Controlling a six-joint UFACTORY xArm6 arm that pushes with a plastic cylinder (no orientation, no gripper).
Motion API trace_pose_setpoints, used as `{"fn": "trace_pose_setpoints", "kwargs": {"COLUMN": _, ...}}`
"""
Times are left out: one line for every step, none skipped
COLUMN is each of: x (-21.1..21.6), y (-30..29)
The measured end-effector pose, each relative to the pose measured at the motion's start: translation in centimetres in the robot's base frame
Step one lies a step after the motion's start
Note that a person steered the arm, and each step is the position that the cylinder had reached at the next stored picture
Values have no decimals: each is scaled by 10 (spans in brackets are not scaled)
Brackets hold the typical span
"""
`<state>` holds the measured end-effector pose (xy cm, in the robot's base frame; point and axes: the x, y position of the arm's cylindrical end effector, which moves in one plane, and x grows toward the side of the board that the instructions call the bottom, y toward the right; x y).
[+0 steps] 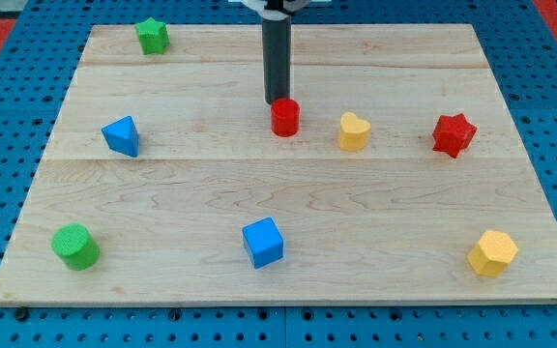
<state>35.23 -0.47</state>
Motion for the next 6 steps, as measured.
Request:
{"fn": "trace_pose_setpoints", "kwargs": {"x": 4, "y": 0}}
{"fn": "trace_pose_setpoints", "kwargs": {"x": 19, "y": 4}}
{"fn": "trace_pose_setpoints", "kwargs": {"x": 16, "y": 0}}
{"fn": "trace_pose_setpoints", "kwargs": {"x": 13, "y": -50}}
{"fn": "trace_pose_setpoints", "kwargs": {"x": 58, "y": -80}}
{"fn": "trace_pose_setpoints", "kwargs": {"x": 64, "y": -102}}
